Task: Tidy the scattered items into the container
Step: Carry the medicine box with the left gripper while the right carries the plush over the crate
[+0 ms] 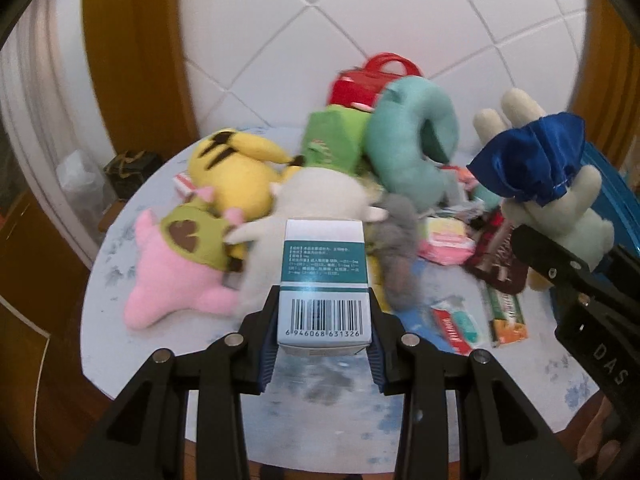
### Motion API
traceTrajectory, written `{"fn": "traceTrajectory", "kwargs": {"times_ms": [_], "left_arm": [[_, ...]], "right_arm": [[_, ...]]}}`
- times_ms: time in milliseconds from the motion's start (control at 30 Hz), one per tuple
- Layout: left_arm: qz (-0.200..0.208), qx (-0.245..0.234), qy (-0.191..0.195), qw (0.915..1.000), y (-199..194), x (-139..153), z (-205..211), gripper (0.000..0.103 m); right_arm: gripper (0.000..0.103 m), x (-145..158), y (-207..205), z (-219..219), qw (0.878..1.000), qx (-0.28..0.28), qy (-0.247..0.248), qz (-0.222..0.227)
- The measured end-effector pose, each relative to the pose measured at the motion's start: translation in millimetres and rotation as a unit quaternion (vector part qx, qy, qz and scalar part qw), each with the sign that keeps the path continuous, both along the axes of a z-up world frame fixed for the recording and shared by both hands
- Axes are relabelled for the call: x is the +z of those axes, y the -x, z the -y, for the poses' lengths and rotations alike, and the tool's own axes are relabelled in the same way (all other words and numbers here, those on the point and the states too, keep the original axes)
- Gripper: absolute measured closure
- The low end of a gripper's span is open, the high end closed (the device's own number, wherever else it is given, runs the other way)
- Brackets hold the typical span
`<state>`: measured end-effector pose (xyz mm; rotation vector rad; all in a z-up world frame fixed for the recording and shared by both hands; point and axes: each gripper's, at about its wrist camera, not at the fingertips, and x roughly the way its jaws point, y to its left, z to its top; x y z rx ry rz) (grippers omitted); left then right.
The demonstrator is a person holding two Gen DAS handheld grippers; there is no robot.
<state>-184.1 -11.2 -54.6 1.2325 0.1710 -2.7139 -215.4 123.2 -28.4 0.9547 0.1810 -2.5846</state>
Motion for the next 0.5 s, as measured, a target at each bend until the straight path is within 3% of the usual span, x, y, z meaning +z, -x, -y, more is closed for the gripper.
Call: {"fn": "traceTrajectory", "kwargs": {"times_ms": [267, 500], "left_arm": [[-0.007, -0.091, 0.004, 0.9958, 46, 11, -96, 0.066], [-0.023, -0.177, 0.004, 0.984, 88, 24, -172, 0.066]], "right_arm": [[0.062, -2, 20, -103, 0.997, -0.077, 0.008, 0.01], [0.062, 15, 36, -178, 0.986, -0.166, 0.008, -0.009]]}}
